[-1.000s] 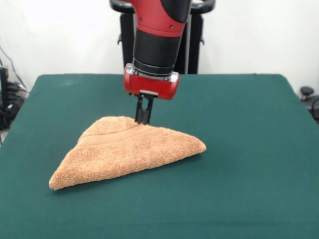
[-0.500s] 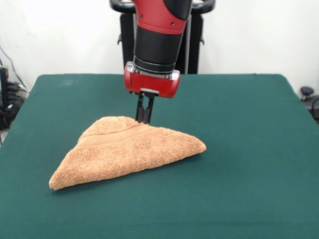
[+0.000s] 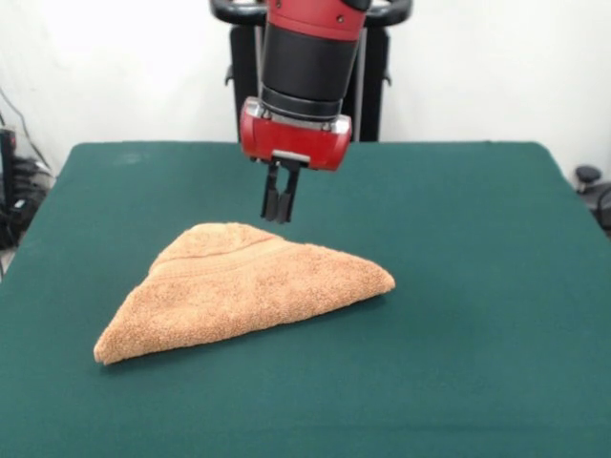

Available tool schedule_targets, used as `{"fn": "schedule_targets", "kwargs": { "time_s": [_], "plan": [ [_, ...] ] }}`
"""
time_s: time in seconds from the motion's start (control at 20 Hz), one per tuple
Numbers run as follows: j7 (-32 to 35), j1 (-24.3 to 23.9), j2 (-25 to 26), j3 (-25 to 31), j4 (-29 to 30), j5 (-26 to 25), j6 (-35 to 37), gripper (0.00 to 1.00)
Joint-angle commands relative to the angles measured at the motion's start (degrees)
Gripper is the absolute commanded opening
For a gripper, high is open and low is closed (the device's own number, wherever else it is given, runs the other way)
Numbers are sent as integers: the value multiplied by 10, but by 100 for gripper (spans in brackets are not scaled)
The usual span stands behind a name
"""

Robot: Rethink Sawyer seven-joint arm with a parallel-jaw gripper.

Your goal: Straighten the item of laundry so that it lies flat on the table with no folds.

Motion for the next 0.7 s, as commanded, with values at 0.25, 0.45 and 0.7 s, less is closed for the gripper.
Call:
{"fn": "schedule_targets", "kwargs": {
  "time_s": [0.25,0.45,0.7],
  "plan": [
    [98,-4,35,44,57,3,18,0],
    [104,-10,57,54,63,-1,-17,0],
    [109,-11,82,57,62,-6,-54,0]
  ]
}}
